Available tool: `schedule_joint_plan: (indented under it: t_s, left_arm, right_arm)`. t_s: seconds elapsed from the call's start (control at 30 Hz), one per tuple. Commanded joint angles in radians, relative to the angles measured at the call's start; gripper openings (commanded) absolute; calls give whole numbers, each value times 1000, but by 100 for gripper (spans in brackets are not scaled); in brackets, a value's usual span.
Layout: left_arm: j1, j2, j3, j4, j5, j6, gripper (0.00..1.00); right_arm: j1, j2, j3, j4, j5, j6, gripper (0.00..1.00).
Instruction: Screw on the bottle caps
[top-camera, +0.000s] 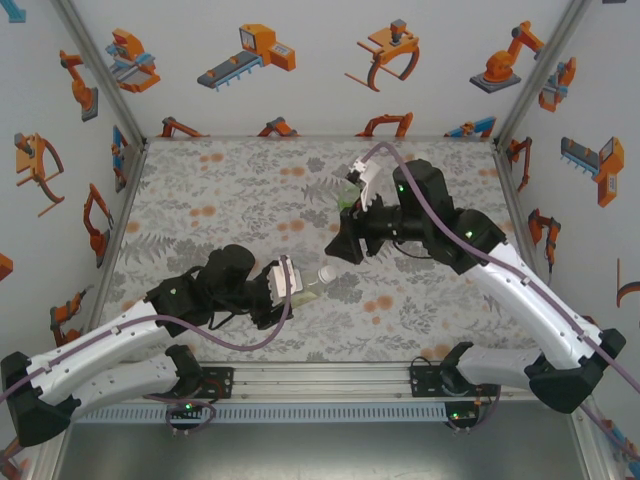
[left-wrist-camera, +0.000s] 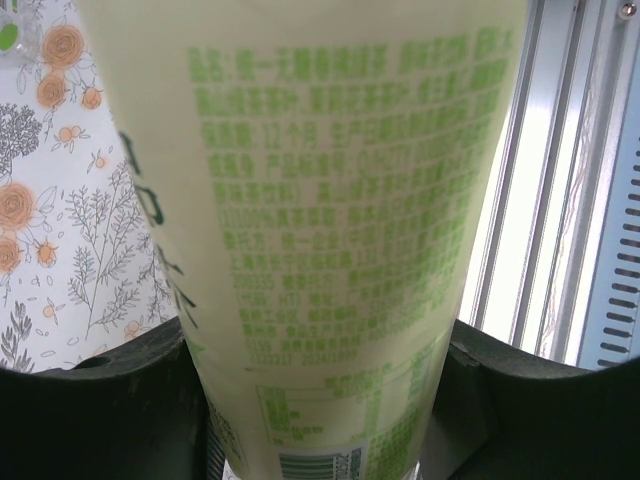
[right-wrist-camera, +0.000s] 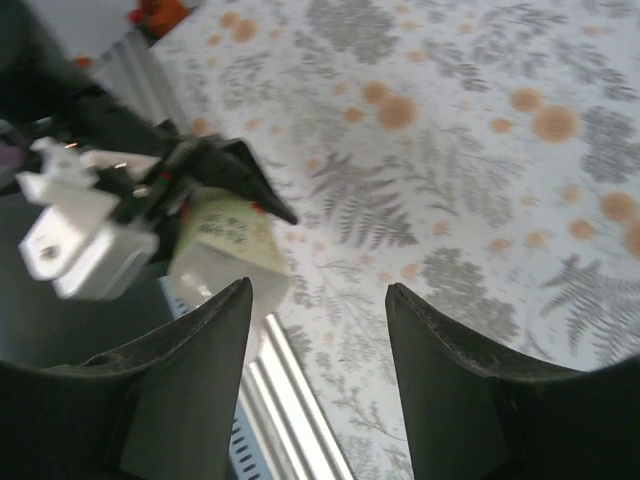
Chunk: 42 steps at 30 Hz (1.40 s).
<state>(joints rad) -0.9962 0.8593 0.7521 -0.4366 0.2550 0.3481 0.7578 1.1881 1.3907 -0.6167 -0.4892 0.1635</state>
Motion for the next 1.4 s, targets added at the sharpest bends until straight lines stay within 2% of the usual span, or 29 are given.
schedule_joint_plan:
  t_s: [0.0,0.2,0.57,1.07,1.37]
  left_arm:
    - [-7,-12,22,12,19,13,0]
    - [-5,-14,21,11,17,13,0]
    - [-5,-16,20,9,15,14,0]
    - [-6,-25,20,4,19,14,0]
    - [-7,-26,21,2,19,13,0]
  right_arm:
    - [3,6,22,-7,-222,-9,56]
    - [6,23,17,-92,-256,-58,61]
    - [22,57,35,-144,-154,-97,59]
    - [22,73,54,-69,76,-86,56]
    - [23,67,72,-151,304,-97,54]
